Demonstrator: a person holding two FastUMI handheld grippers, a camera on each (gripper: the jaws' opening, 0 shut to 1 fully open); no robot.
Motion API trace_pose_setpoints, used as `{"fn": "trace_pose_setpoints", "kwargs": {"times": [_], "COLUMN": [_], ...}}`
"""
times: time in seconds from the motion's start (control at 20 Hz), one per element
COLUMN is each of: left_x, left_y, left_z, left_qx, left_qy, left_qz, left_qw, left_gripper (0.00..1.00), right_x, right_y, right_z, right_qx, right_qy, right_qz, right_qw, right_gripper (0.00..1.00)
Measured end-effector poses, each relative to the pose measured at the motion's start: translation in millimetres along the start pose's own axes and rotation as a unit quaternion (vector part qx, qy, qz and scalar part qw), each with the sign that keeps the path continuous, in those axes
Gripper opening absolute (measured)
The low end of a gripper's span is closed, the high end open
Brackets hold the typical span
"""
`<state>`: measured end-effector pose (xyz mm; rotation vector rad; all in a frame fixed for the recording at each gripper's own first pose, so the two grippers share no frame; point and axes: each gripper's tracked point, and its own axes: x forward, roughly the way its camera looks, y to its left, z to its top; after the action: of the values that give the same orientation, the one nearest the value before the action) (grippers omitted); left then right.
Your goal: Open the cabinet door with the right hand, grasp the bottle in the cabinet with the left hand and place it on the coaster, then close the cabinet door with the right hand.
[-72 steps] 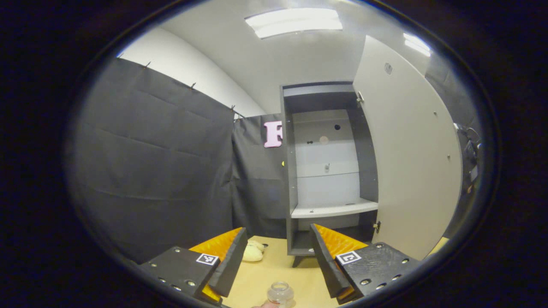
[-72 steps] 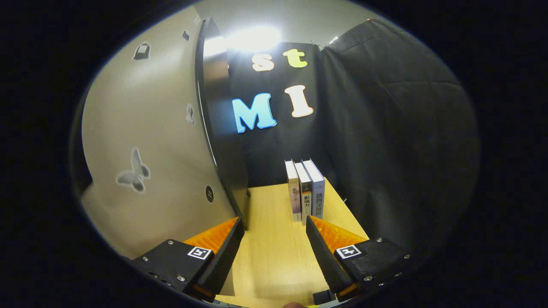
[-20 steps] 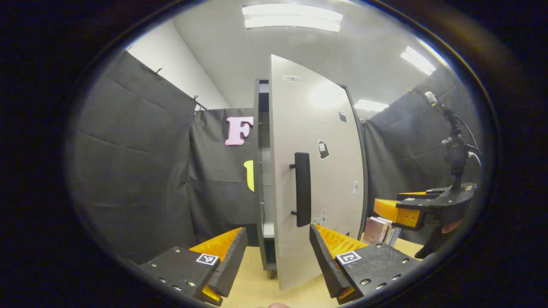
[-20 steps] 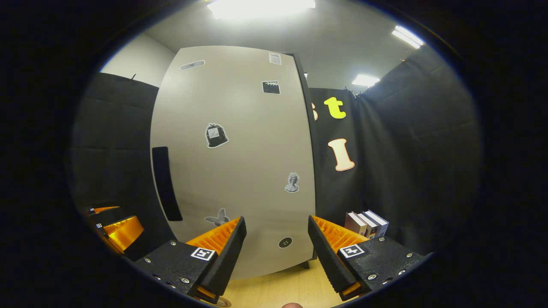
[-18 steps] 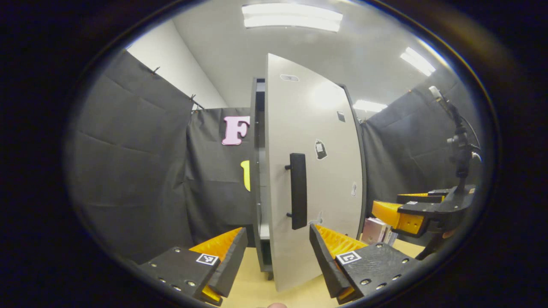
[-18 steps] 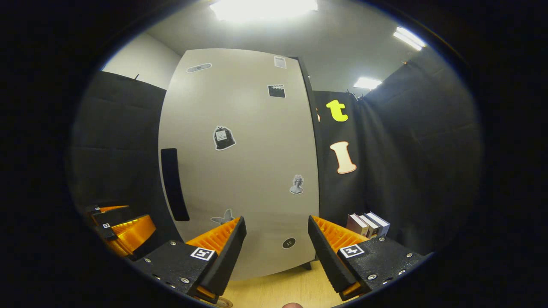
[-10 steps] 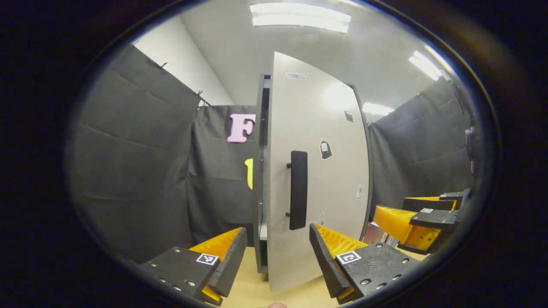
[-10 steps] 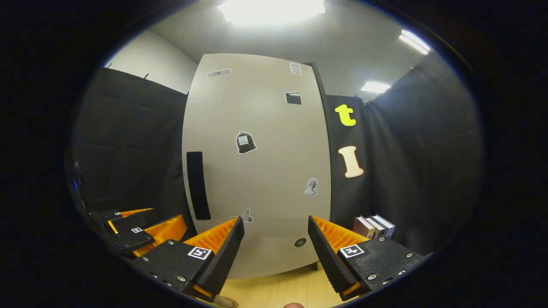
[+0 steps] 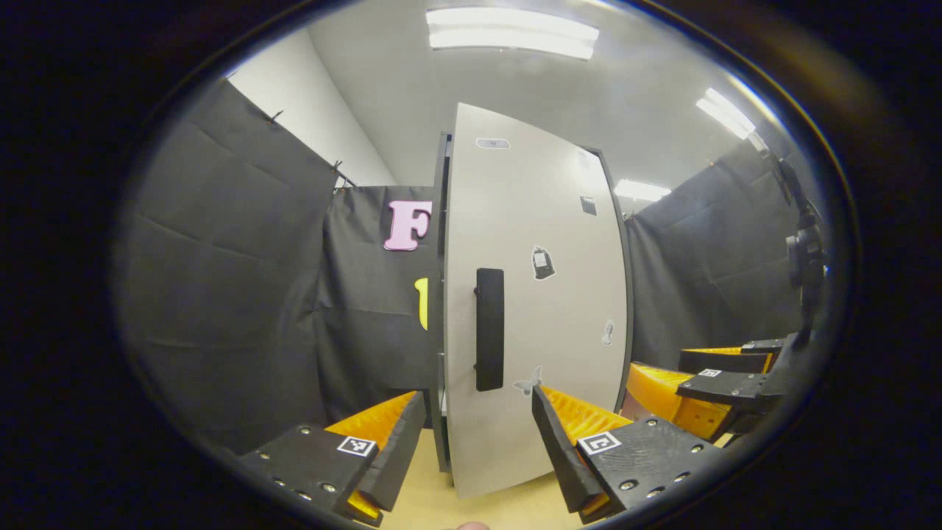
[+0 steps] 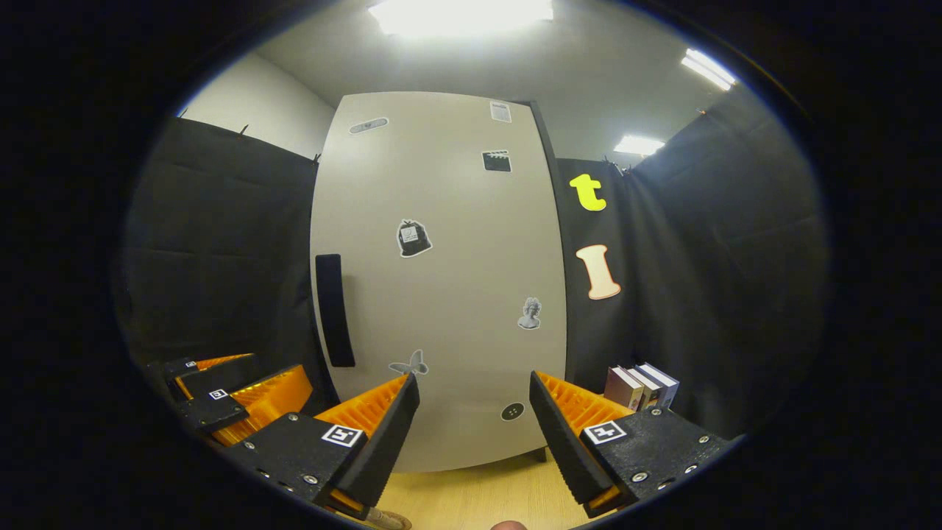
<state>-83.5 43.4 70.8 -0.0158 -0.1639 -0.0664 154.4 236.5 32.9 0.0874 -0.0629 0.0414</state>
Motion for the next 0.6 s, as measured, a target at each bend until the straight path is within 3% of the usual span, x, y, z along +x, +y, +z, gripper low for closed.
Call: {"fn": "trace_pose_setpoints", "kwargs": {"times": [0.2,0.6], "left_x": [0.1,0.2], "left_y": [2.5,-10.3], "left_z": [-3.1,-16.2], "left_qx": [0.019,-0.013], "left_qy": [0.008,0.030], "left_qz": [-0.004,-0.006], "left_qw": [1.000,0.999], "left_gripper": [0.84,0.84], "right_x": [5.0,6.2], "right_y": [-1.7,1.2], "right_z": [-6.6,-15.1], "right_qx": [0.003,-0.005], "right_qy": [0.013,0.026], "right_qz": [-0.004,-0.001], "right_qw": [1.000,1.000], "right_gripper": [0.93,0.93]}}
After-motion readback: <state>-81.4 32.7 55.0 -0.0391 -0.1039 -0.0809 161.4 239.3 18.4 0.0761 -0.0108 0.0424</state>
